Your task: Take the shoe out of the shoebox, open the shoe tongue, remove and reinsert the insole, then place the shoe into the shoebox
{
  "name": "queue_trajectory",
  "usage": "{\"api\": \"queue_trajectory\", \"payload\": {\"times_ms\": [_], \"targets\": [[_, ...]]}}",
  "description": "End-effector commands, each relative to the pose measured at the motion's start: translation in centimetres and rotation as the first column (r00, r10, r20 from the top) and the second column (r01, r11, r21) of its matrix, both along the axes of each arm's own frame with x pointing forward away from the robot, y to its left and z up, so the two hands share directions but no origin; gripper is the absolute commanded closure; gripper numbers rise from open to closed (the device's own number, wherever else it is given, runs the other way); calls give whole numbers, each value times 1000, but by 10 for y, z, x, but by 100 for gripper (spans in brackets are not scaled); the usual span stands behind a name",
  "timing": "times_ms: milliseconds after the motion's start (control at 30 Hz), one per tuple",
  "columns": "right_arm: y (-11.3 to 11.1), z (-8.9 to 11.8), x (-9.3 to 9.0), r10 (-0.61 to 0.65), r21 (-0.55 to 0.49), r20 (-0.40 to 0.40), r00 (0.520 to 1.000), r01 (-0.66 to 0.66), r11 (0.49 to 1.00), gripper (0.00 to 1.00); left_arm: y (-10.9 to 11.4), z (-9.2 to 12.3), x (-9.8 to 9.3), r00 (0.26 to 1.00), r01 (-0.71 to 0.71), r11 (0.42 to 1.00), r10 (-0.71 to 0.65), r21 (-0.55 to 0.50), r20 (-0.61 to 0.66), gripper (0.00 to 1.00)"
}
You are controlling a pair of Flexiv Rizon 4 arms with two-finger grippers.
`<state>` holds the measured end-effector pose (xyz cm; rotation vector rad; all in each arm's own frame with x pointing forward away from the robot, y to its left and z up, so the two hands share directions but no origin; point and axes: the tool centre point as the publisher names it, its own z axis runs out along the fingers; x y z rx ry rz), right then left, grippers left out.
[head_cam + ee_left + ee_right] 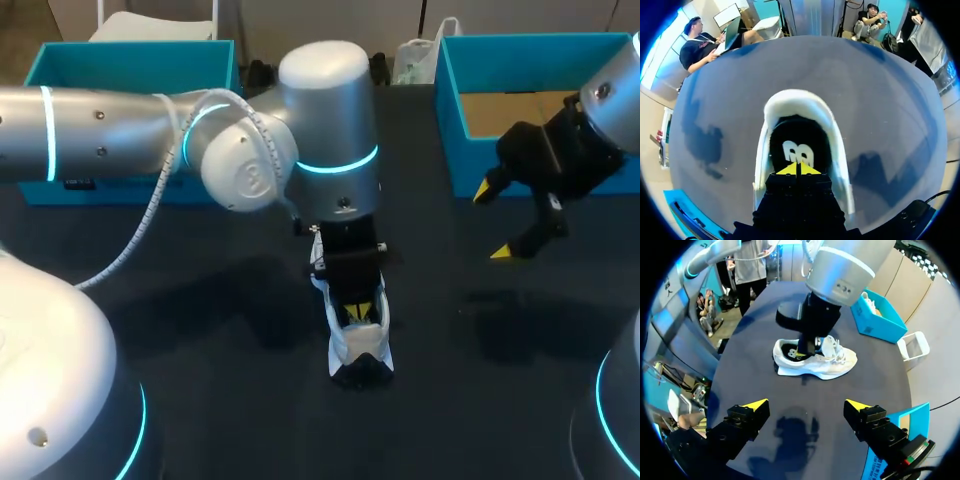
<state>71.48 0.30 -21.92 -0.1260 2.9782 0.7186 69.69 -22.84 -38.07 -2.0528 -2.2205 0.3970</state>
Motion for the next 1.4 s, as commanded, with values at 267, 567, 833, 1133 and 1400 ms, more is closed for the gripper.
{"api": "queue_trajectory", "payload": {"times_ms": [267,567,833,1133,1400], "targets": [[0,-1,-1,-1,-3,1,1000,1,1000,0,-2,19,-6,999,10,999,-8,-34,39,100],[0,-1,-1,-1,-3,1,1000,1,1000,0,-15,-5,-26,1000,30,999,-29,-39,11,100],[0,-1,-1,-1,-3,1,1000,1,1000,0,-18,-28,-30,999,38,999,-37,-31,29,100],[0,-1,-1,-1,-3,1,1000,1,1000,0,-11,-33,-23,996,27,1000,-26,-13,91,100],[0,-1,-1,-1,-3,1,1000,1,1000,0,3,-4,-10,977,29,1000,-26,-10,212,100]]}}
